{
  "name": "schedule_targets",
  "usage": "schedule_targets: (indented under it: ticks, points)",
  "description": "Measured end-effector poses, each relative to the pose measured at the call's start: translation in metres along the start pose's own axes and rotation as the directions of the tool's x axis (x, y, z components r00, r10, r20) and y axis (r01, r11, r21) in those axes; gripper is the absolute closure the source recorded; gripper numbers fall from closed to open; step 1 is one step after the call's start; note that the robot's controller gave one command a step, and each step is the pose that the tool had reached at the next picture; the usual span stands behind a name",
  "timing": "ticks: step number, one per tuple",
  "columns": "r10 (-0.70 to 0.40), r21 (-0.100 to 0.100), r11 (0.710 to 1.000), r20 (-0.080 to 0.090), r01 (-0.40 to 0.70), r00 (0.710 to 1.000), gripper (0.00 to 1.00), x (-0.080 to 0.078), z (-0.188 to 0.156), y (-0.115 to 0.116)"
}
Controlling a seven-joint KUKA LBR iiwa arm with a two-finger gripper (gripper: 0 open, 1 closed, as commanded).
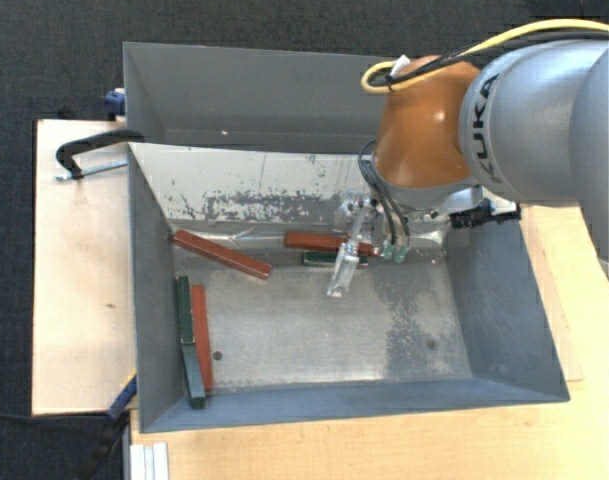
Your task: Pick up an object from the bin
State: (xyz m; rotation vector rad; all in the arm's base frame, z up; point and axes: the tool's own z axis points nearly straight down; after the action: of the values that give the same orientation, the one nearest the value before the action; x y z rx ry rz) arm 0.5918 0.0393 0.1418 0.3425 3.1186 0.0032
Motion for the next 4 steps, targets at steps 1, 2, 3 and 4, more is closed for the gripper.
schedule_targets:
  ticks: [1,2,3,4]
  points:
    - [0.072,0.000,0.997,-0.001,-0.072,0.997,0.00,-0.007,0.007,-0.004]
    - [0.187,0.001,0.982,-0.002,-0.187,0.982,0.00,-0.008,0.074,0.001]
    - [0.108,-0.007,0.994,0.023,-0.108,0.994,1.00,-0.017,0.063,-0.012]
    - [0.108,-0.007,0.994,0.023,-0.108,0.994,1.00,-0.017,0.063,-0.012]
